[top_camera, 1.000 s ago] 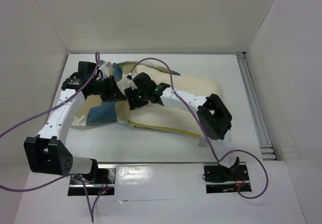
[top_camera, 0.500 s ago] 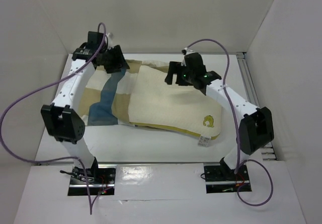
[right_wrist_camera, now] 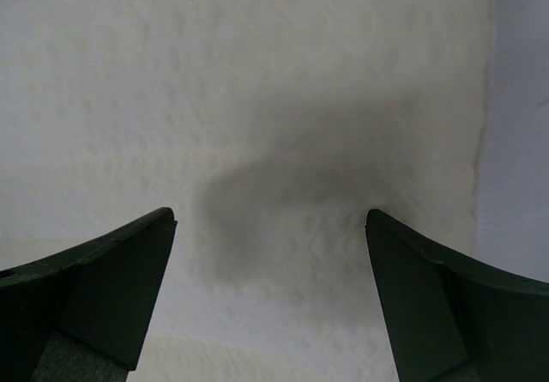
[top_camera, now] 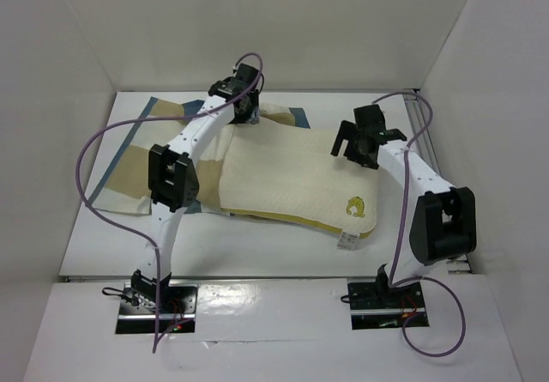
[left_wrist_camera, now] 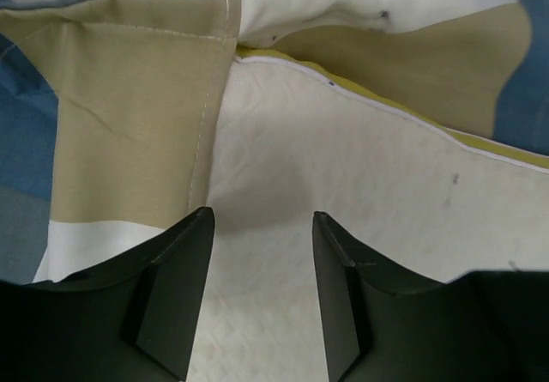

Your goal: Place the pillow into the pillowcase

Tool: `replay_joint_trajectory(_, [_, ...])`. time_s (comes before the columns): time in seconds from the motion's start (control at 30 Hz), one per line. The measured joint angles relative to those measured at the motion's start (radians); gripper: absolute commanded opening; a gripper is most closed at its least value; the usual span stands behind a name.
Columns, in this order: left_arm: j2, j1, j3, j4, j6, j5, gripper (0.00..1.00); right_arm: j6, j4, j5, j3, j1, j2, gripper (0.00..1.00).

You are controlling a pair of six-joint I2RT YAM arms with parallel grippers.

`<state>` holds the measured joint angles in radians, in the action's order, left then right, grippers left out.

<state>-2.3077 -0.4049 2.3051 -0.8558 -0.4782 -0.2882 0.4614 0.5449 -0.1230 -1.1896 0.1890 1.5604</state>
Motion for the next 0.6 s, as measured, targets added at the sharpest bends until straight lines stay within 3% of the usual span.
replay_joint_trajectory(0.23, [-0.027, -0.029, 0.001, -0.005, 0.008, -0.200, 0.45, 0.018, -0.026, 0.022, 0.119, -0.070, -0.067, 1.00])
replay_joint_trajectory(0.57, [-0.002, -0.030, -0.130, 0.066, 0.015, -0.312, 0.48, 0.017, -0.094, 0.079, 0.185, -0.072, -0.071, 1.00])
replay_joint_trajectory(0.6, [-0.002, -0.030, -0.129, 0.070, 0.019, -0.312, 0.44, 0.017, -0.096, 0.081, 0.187, -0.072, -0.071, 1.00])
